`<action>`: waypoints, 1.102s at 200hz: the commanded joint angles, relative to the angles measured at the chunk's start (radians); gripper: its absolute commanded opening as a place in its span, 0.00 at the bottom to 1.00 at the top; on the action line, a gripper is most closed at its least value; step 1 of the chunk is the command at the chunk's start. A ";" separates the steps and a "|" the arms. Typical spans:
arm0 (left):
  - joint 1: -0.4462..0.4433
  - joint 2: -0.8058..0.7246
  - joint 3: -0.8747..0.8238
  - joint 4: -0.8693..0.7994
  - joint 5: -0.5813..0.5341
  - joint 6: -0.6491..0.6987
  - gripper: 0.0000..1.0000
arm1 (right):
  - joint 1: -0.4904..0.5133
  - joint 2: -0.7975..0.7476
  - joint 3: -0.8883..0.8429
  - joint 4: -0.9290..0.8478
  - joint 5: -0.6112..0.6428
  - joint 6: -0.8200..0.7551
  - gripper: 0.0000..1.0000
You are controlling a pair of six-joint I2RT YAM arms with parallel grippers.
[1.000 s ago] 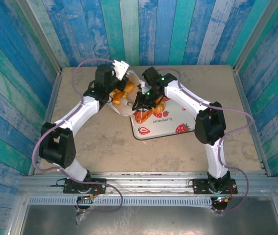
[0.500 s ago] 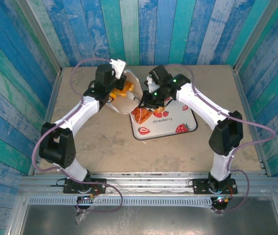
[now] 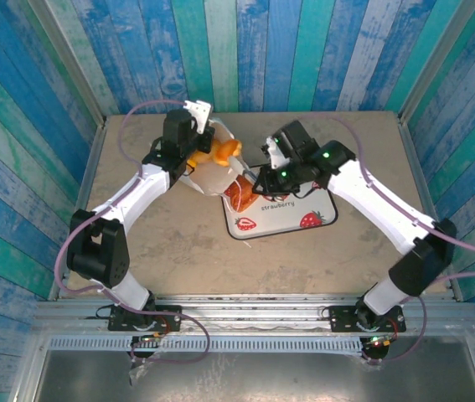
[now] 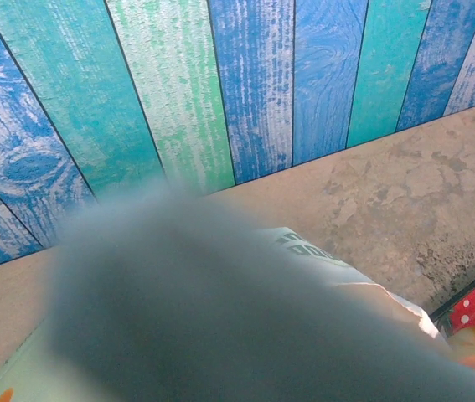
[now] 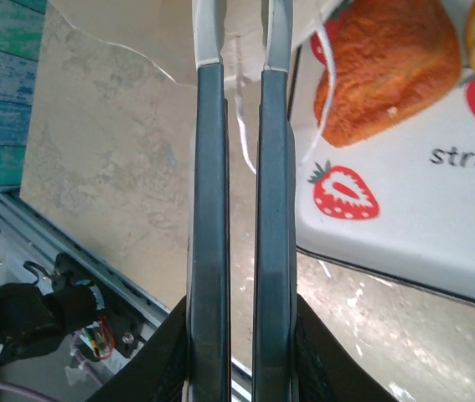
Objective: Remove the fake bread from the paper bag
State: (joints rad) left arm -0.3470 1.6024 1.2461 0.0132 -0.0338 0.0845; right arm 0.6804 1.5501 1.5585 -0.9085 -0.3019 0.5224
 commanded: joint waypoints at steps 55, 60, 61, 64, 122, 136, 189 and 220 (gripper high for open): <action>0.000 -0.060 0.016 -0.016 -0.056 -0.016 0.00 | -0.073 -0.224 -0.161 -0.137 0.152 -0.007 0.17; 0.001 -0.063 0.015 -0.015 -0.057 -0.014 0.00 | -0.073 -0.228 -0.172 -0.148 0.153 -0.009 0.17; 0.001 -0.063 0.015 -0.015 -0.056 -0.015 0.00 | -0.074 -0.230 -0.174 -0.150 0.152 -0.009 0.17; 0.000 -0.063 0.015 -0.015 -0.055 -0.014 0.00 | -0.104 -0.232 -0.180 -0.157 0.150 -0.010 0.17; -0.001 -0.064 0.010 -0.015 -0.047 -0.014 0.00 | -0.230 -0.252 -0.299 -0.234 0.130 -0.034 0.18; 0.000 -0.063 0.010 -0.014 -0.042 -0.017 0.00 | -0.253 -0.254 -0.322 -0.236 0.124 -0.041 0.19; -0.001 -0.059 -0.006 0.001 -0.022 -0.029 0.00 | -0.285 -0.260 -0.357 -0.242 0.118 -0.060 0.20; 0.000 -0.067 -0.017 0.008 -0.006 -0.034 0.00 | -0.308 -0.260 -0.357 -0.276 0.143 -0.064 0.20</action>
State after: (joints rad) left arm -0.3470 1.6024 1.2461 0.0116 -0.0502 0.0685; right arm 0.3882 1.3109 1.2003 -1.1484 -0.1810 0.4755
